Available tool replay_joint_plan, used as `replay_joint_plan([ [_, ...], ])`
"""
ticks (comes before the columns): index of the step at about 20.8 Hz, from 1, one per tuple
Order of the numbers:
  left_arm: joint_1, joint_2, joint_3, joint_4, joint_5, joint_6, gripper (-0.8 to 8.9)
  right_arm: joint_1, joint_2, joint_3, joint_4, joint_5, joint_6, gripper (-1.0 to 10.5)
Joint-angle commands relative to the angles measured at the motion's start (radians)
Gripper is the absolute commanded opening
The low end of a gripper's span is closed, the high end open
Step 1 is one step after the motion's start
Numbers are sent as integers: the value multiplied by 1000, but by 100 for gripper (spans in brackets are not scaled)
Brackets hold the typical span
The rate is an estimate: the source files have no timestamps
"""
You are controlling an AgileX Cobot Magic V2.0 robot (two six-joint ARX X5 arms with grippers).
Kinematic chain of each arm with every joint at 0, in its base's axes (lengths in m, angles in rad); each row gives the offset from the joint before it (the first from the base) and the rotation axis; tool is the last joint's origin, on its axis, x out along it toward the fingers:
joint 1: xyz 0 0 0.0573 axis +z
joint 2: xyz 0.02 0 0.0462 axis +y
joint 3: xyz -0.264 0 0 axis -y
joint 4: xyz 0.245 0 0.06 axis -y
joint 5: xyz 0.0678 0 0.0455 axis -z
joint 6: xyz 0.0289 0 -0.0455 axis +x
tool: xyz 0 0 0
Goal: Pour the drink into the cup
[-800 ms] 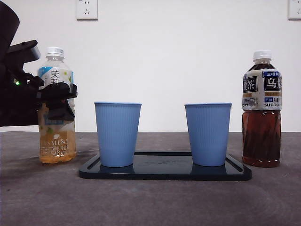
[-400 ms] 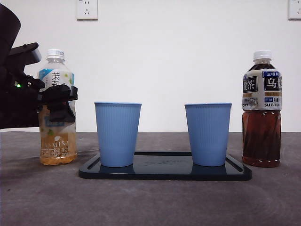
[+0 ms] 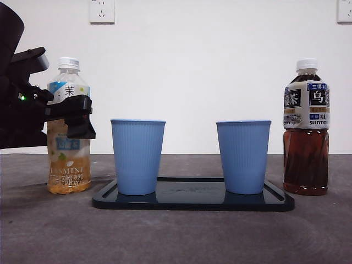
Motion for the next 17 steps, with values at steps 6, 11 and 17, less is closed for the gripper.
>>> replay_joint_plan([
  [6, -2, 10, 16, -60, -2, 5, 505, 5, 0, 13, 6, 2, -4, 423],
  [11, -3, 0, 16, -111, -1, 1, 507, 5, 0, 13, 6, 2, -5, 423],
  [17, -4, -92, 16, -253, 0, 1, 506, 5, 0, 13, 6, 3, -5, 423],
])
